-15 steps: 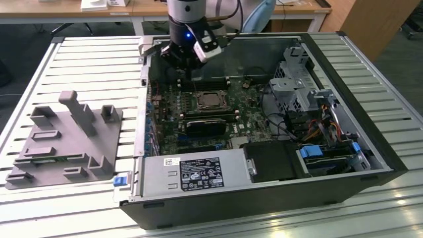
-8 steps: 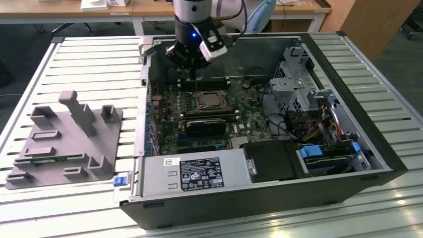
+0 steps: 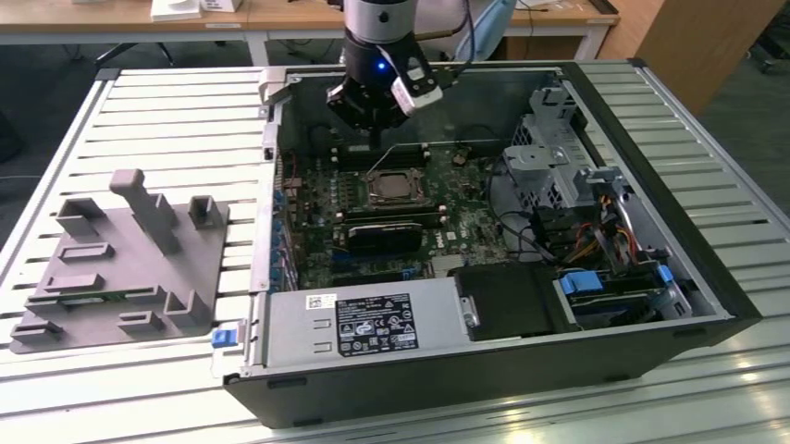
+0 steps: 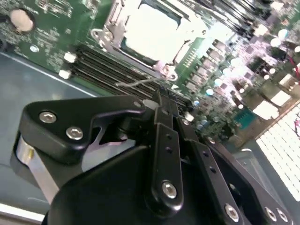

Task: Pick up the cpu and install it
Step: 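Install the first cpu locking lever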

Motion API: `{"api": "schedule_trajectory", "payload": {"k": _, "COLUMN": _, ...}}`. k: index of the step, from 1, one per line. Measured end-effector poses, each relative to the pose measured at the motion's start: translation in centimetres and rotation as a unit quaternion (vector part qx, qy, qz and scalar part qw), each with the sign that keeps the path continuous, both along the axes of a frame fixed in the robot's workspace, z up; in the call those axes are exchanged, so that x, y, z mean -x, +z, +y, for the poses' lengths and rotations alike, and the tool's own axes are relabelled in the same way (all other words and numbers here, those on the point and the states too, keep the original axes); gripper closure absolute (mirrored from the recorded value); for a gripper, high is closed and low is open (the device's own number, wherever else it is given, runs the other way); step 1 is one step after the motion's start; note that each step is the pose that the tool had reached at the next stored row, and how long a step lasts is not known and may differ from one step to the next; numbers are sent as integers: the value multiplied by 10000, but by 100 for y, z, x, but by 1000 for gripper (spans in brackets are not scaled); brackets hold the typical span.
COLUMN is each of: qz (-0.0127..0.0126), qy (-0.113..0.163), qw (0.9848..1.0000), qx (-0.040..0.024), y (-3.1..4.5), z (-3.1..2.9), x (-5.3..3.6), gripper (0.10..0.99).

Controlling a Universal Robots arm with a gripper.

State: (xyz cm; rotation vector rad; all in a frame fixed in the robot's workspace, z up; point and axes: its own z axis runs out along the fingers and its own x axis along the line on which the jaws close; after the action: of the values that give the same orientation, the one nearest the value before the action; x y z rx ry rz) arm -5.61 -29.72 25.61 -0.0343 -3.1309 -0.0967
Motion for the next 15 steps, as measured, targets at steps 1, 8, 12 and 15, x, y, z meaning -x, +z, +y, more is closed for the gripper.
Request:
{"api": "schedule_trajectory", "payload": {"k": 1, "qz": 0, "qy": 0, "qw": 10000, "qx": -13, "y": -1, "z": -1, "x": -11, "gripper": 980}}
{"api": "schedule_trajectory", "payload": {"k": 8, "qz": 0, "qy": 0, "qw": 9996, "qx": -283, "y": -29, "z": -8, "x": -35, "gripper": 980}}
{"api": "schedule_trajectory", "payload": {"k": 12, "qz": 2, "qy": 111, "qw": 9995, "qx": -283, "y": -71, "z": -8, "x": -56, "gripper": 980}}
{"api": "schedule_trajectory", "payload": {"k": 15, "qz": 3, "qy": 120, "qw": 9995, "qx": -283, "y": -97, "z": -8, "x": -73, "gripper": 980}}
